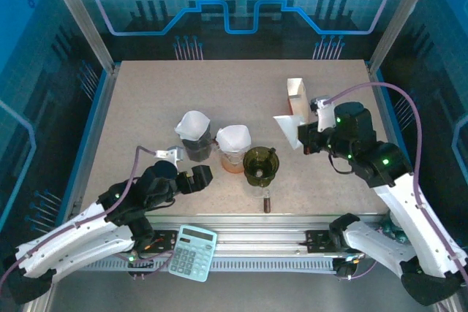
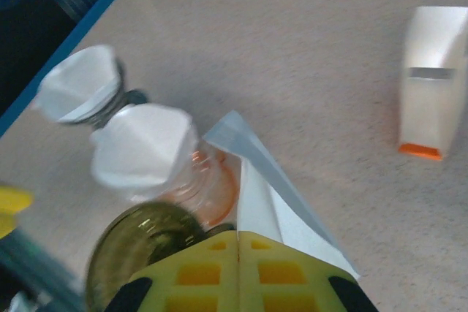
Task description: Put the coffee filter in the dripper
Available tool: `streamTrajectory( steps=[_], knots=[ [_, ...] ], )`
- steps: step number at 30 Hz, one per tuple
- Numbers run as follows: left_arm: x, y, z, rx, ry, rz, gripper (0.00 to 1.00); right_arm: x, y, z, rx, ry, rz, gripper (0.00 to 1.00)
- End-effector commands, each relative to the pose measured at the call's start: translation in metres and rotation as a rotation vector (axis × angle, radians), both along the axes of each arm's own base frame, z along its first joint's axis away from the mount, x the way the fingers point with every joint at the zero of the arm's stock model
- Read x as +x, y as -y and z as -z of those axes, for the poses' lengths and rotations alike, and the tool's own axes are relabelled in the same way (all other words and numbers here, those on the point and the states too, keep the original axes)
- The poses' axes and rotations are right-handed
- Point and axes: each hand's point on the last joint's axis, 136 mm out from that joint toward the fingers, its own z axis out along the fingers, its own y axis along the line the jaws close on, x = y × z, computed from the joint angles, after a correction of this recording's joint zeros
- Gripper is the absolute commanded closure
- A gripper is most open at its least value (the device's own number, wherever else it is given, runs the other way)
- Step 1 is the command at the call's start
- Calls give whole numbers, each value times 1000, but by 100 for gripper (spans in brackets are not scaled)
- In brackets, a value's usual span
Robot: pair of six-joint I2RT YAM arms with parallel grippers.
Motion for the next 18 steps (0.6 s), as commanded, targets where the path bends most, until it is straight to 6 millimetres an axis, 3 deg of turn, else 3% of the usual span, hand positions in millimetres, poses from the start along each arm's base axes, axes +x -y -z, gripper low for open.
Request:
streamTrajectory(
  steps=[1, 7, 18],
  knots=[
    [0, -3, -12, 16, 23, 8, 1, -39, -8, 9, -57, -107, -131, 100],
    [1, 0, -18, 6, 30, 13, 1, -62, -16, 7, -122, -180, -213, 100],
    [1, 8, -22, -7, 35, 48, 1, -64, -48, 20, -284, -274, -340, 100]
  ],
)
